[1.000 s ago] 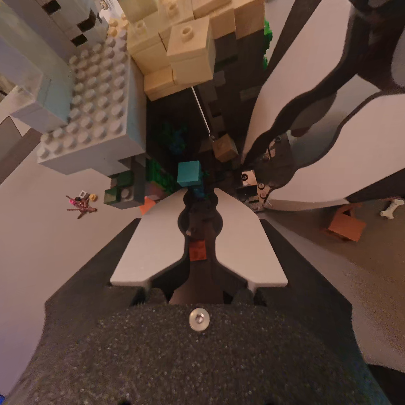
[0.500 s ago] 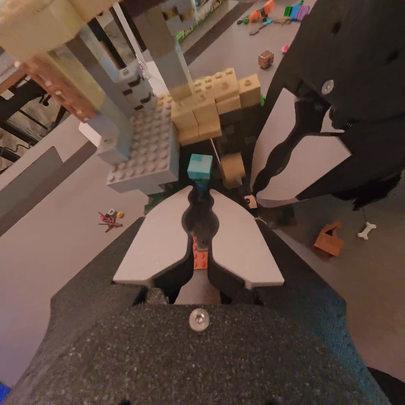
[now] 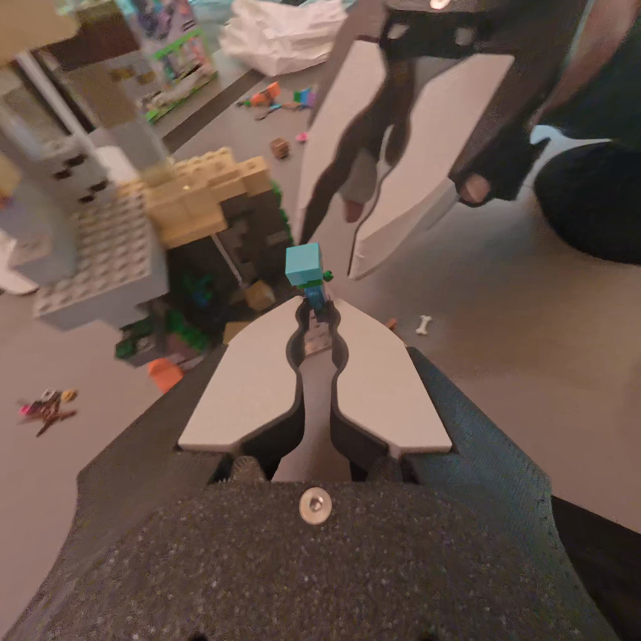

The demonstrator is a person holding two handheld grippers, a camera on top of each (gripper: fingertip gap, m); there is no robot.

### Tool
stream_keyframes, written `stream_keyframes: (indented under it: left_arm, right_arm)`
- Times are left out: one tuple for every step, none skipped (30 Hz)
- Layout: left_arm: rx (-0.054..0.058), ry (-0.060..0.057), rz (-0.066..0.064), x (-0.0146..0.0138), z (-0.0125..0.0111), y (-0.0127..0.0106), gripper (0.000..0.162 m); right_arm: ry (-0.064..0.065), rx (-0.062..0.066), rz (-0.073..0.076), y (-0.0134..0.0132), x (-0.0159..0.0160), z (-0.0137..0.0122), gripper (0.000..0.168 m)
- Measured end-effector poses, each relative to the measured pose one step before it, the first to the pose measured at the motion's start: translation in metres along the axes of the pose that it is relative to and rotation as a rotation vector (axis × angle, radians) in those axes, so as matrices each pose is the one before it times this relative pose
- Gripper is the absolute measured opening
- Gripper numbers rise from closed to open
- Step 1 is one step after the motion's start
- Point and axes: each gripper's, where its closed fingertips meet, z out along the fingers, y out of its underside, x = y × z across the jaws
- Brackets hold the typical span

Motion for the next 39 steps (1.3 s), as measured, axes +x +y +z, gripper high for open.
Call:
stream_keyframes:
  left_arm:
    - [0.0072, 0.0258, 0.0284, 0.00796, 0.00219, -0.00250, 0.010]
    - [0.0074, 0.0188, 0.0245, 0.00675, 0.00214, -0.00250, 0.010]
    - [0.0001, 0.0169, 0.0248, 0.00597, 0.00212, -0.00100, 0.010]
    - [-0.0013, 0.0136, 0.0221, 0.00490, 0.00196, -0.00017, 0.010]
    - [0.0026, 0.0174, 0.0152, 0.00496, 0.00129, -0.00019, 0.011]
    - [-0.0026, 0.0063, 0.0075, 0.00258, 0.00087, 0.00102, 0.011]
    - [0.0017, -0.0093, 0.0011, -0.00047, 0.00051, 0.00077, 0.010]
    - [0.0073, -0.0133, -0.0026, -0.00223, -0.00058, -0.00035, 0.009]
    - [0.0040, -0.0101, -0.0077, -0.00290, -0.00135, -0.00024, 0.011]
    - [0.0000, -0.0237, -0.0137, -0.00561, -0.00171, 0.00038, 0.012]
    - [-0.0058, -0.0317, -0.0134, -0.00740, -0.00187, 0.00148, 0.013]
    - [-0.0126, -0.0428, -0.0121, -0.00937, -0.00195, 0.00271, 0.013]
    - [-0.0183, -0.0517, -0.0134, -0.01107, -0.00161, 0.00394, 0.013]
    - [-0.0197, -0.0461, -0.0148, -0.01027, -0.00098, 0.00442, 0.013]
    - [-0.0241, -0.0412, -0.0162, -0.00921, 0.00001, 0.00522, 0.014]
    - [-0.0272, -0.0302, -0.0110, -0.00686, 0.00084, 0.00531, 0.016]
    - [-0.0230, -0.0231, -0.0047, -0.00485, 0.00135, 0.00446, 0.017]
    - [-0.0223, -0.0212, -0.0029, -0.00367, 0.00193, 0.00387, 0.018]
    - [-0.0219, -0.0123, 0.0044, -0.00166, 0.00227, 0.00367, 0.018]
    - [-0.0191, -0.0106, 0.0082, -0.00093, 0.00231, 0.00299, 0.019]
    - [-0.0162, -0.0088, 0.0094, -0.00031, 0.00231, 0.00229, 0.019]
    - [-0.0149, -0.0057, 0.0082, 0.00007, 0.00236, 0.00187, 0.018]
    - [-0.0141, -0.0024, 0.0047, 0.00004, 0.00238, 0.00174, 0.019]
    - [-0.0086, -0.0003, 0.0030, 0.00020, 0.00206, 0.00095, 0.019]
    - [-0.0042, 0.0023, 0.0012, 0.00028, 0.00178, 0.00029, 0.019]
    - [-0.0046, 0.0014, -0.0019, -0.00023, 0.00171, 0.00034, 0.019]
    - [-0.0063, 0.0031, -0.0013, -0.00033, 0.00173, 0.00055, 0.020]
    - [-0.0064, 0.0049, 0.0001, -0.00031, 0.00180, 0.00065, 0.020]
    - [-0.0090, 0.0034, -0.0001, -0.00043, 0.00193, 0.00083, 0.021]
    - [-0.0101, 0.0005, 0.0017, -0.00090, 0.00173, 0.00089, 0.022]
    - [-0.0066, 0.0015, 0.0035, -0.00064, 0.00166, 0.00044, 0.023]
    - [-0.0031, 0.0084, 0.0016, 0.00018, 0.00144, -0.00025, 0.022]
    - [-0.0012, 0.0106, -0.0019, 0.00046, 0.00134, -0.00075, 0.021]
    - [0.0048, 0.0022, -0.0011, -0.00075, 0.00092, -0.00191, 0.022]
    - [-0.0087, 0.0006, 0.0020, -0.00112, 0.00136, 0.00002, 0.022]
    - [-0.0029, -0.0013, 0.0046, -0.00129, 0.00142, -0.00042, 0.022]
    - [-0.0024, 0.0010, 0.0040, -0.00095, 0.00117, -0.00038, 0.022]
    - [-0.0017, 0.0000, 0.0028, -0.00089, 0.00087, -0.00049, 0.021]
    - [-0.0009, -0.0105, 0.0024, -0.00205, 0.00057, -0.00037, 0.017]
  right_arm:
    - [-0.0402, 0.0274, -0.0036, -0.00352, -0.00727, -0.00124, 0.034]
    - [-0.0347, 0.0155, -0.0045, -0.00156, -0.00625, 0.00020, 0.036]
    - [-0.0277, 0.0138, -0.0070, -0.00090, -0.00498, 0.00074, 0.036]
    - [-0.0268, 0.0068, -0.0115, 0.00031, -0.00449, 0.00037, 0.030]
    - [-0.0228, -0.0094, -0.0177, 0.00236, -0.00359, -0.00007, 0.021]
    - [-0.0112, -0.0173, -0.0167, 0.00305, -0.00153, -0.00121, 0.021]
    - [-0.0011, -0.0142, -0.0034, 0.00238, 0.00088, -0.00259, 0.021]
    - [0.0053, 0.0012, 0.0108, 0.00052, 0.00310, -0.00477, 0.021]
    - [0.0155, 0.0169, 0.0182, -0.00101, 0.00628, -0.00749, 0.020]
    - [0.0379, 0.0231, 0.0259, -0.00130, 0.01164, -0.01025, 0.020]
    - [0.0629, 0.0181, 0.0377, 0.00043, 0.01777, -0.01198, 0.020]
    - [0.0857, 0.0079, 0.0498, 0.00330, 0.02387, -0.01241, 0.020]
    - [0.1054, 0.0009, 0.0543, 0.00615, 0.02898, -0.01162, 0.020]
    - [0.1137, -0.0035, 0.0523, 0.00856, 0.03199, -0.00941, 0.020]
    - [0.1126, -0.0108, 0.0544, 0.01061, 0.03263, -0.00640, 0.021]
    - [0.1004, -0.0181, 0.0529, 0.01167, 0.03032, -0.00312, 0.021]
    - [0.0793, -0.0183, 0.0449, 0.01065, 0.02527, -0.00113, 0.021]
    - [0.0616, -0.0123, 0.0349, 0.00805, 0.01990, -0.00015, 0.021]
    - [0.0500, -0.0025, 0.0192, 0.00478, 0.01522, -0.00045, 0.021]
    - [0.0467, -0.0003, 0.0095, 0.00303, 0.01241, -0.00052, 0.021]
    - [0.0405, -0.0079, 0.0071, 0.00279, 0.00979, -0.00016, 0.021]
    - [0.0287, -0.0116, 0.0056, 0.00272, 0.00707, 0.00047, 0.021]
    - [0.0249, -0.0112, 0.0074, 0.00255, 0.00591, 0.00070, 0.022]
    - [0.0201, -0.0082, 0.0071, 0.00195, 0.00488, 0.00056, 0.024]
    - [0.0142, -0.0031, 0.0070, 0.00101, 0.00359, -0.00001, 0.027]
    - [0.0111, 0.0014, 0.0072, -0.00009, 0.00280, -0.00082, 0.031]
    - [0.0082, 0.0087, 0.0041, -0.00184, 0.00174, -0.00195, 0.034]
    - [0.0061, 0.0154, -0.0002, -0.00339, 0.00061, -0.00318, 0.036]
    - [-0.0031, 0.0191, -0.0075, -0.00490, -0.00161, -0.00427, 0.036]
    - [-0.0181, 0.0261, -0.0167, -0.00663, -0.00528, -0.00509, 0.036]
    - [-0.0377, 0.0338, -0.0256, -0.00850, -0.00994, -0.00577, 0.036]
    - [-0.0642, 0.0347, -0.0330, -0.00912, -0.01582, -0.00559, 0.036]
    - [-0.0876, 0.0236, -0.0364, -0.00794, -0.02092, -0.00443, 0.033]
    - [-0.0995, 0.0003, -0.0324, -0.00485, -0.02387, -0.00195, 0.029]
    - [-0.1074, -0.0233, -0.0276, -0.00143, -0.02557, 0.00066, 0.029]
    - [-0.1098, -0.0355, -0.0290, 0.00090, -0.02630, 0.00329, 0.029]
    - [-0.0946, -0.0338, -0.0340, 0.00145, -0.02424, 0.00582, 0.029]
    - [-0.0652, -0.0253, -0.0373, 0.00061, -0.02001, 0.00805, 0.028]
    - [-0.0386, -0.0197, -0.0338, -0.00026, -0.01549, 0.00960, 0.028]
